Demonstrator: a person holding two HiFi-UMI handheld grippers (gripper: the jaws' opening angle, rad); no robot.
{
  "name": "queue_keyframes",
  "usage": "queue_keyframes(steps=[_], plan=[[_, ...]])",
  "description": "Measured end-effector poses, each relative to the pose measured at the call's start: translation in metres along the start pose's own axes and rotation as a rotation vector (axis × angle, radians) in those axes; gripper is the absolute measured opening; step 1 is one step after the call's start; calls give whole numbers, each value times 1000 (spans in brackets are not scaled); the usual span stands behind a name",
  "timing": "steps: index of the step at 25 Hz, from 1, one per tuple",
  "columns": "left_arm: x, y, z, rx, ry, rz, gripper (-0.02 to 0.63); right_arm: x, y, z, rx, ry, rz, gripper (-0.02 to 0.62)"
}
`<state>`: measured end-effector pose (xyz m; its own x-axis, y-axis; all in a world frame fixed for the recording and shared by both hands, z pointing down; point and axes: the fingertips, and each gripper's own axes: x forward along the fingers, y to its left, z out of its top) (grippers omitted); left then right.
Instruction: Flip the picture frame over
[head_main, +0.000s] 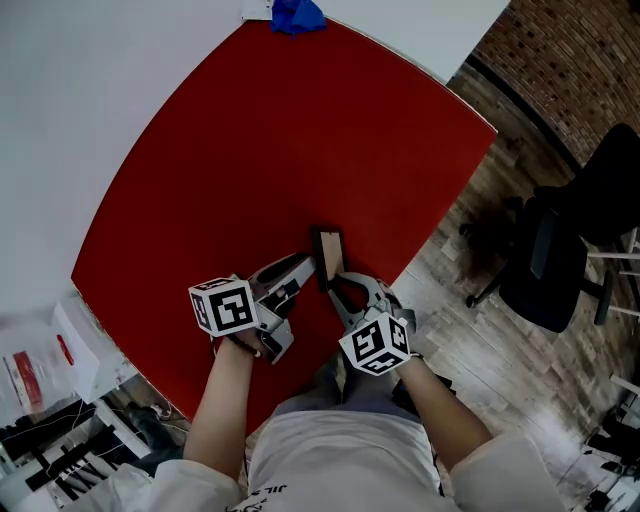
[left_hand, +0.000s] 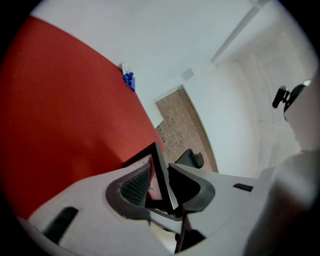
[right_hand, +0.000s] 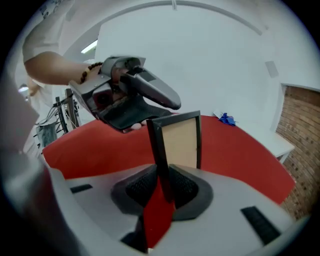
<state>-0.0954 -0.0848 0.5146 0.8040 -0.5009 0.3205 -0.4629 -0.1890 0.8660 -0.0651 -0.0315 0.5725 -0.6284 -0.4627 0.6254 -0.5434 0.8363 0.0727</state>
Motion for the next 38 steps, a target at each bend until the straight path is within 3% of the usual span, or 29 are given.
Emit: queue_keyframes(steps=[5,10,13,20,22,24,26,29,34,38], plan=[[-2,10,8,191,71,218,118,11,8,4,-65,65,-54,69],[-4,23,8,252,114,302,115,19,12,6,-95,100,-73,69],[-9,32,8,240,124,320,105,22,16,5,-74,95,-48,71],[-18,62,-2,119,124,298,74,14,22,3,-33,69,19,74],[-18,71,-5,91,127,294,74,9,12,5,63,42,3,72],[-19,79,-9,69,134,297,74,3,-11,-3,270,28,-45,74],[-20,85,-11,49,136,293,75,-1,-39,-22,450,66,-121,72],[-23,93,-13,29,133,288,74,9,-58,-48,605,155,-166,72],[-22,102,-19,36,154,291,75,23,-52,-63,742,208,-128,63],[-21,110,-21,50,164,320,75,27,-49,-59,754,213,-122,5]])
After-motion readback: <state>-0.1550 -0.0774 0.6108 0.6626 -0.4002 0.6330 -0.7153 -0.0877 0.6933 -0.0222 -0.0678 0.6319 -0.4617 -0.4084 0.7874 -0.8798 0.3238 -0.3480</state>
